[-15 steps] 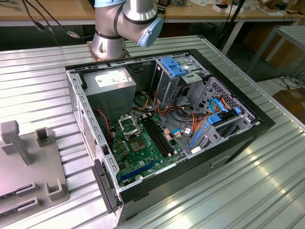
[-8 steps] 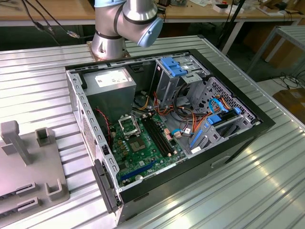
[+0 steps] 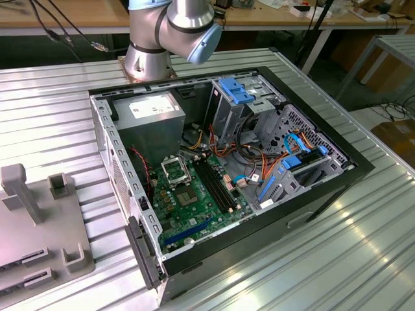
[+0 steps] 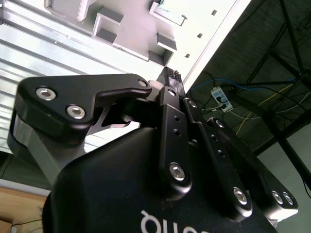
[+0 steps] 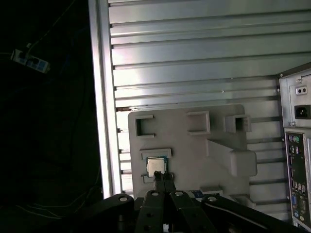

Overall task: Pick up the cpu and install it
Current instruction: 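Pick up the cpu and move it towards the insertion slot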

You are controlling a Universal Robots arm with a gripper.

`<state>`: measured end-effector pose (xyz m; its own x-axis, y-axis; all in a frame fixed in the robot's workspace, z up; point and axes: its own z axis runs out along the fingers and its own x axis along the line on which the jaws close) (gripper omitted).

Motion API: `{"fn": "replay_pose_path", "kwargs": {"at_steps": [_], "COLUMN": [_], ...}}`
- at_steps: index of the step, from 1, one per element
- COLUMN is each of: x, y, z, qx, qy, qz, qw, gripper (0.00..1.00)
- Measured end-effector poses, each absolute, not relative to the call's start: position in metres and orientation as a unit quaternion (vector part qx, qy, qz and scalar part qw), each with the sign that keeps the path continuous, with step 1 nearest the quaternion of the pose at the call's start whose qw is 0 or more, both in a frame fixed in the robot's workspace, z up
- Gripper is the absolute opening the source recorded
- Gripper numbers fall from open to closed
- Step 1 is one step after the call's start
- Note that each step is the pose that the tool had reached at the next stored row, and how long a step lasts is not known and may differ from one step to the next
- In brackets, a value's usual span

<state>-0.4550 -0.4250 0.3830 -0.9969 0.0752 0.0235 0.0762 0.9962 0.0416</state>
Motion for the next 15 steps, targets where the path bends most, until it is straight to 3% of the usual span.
{"fn": "replay_pose_path", "kwargs": {"at_steps": [2, 7, 8, 14, 15], "x": [-0.4551, -0.4552, -0.4552, -0.4553, -0.4553], "y": [-0.425, -0.425, -0.425, -0.425, -0.425], "z": [0.383, 0.383, 0.383, 0.383, 0.383], "qx": [-0.038, -0.038, -0.038, -0.038, -0.038], "qy": [-0.999, -0.999, -0.999, -0.999, -0.999], "qz": [-0.021, -0.021, -0.021, -0.021, -0.021], "qw": [0.011, 0.011, 0.011, 0.011, 0.011], "gripper": [0.17, 0.18, 0.25, 0.26, 0.32]}}
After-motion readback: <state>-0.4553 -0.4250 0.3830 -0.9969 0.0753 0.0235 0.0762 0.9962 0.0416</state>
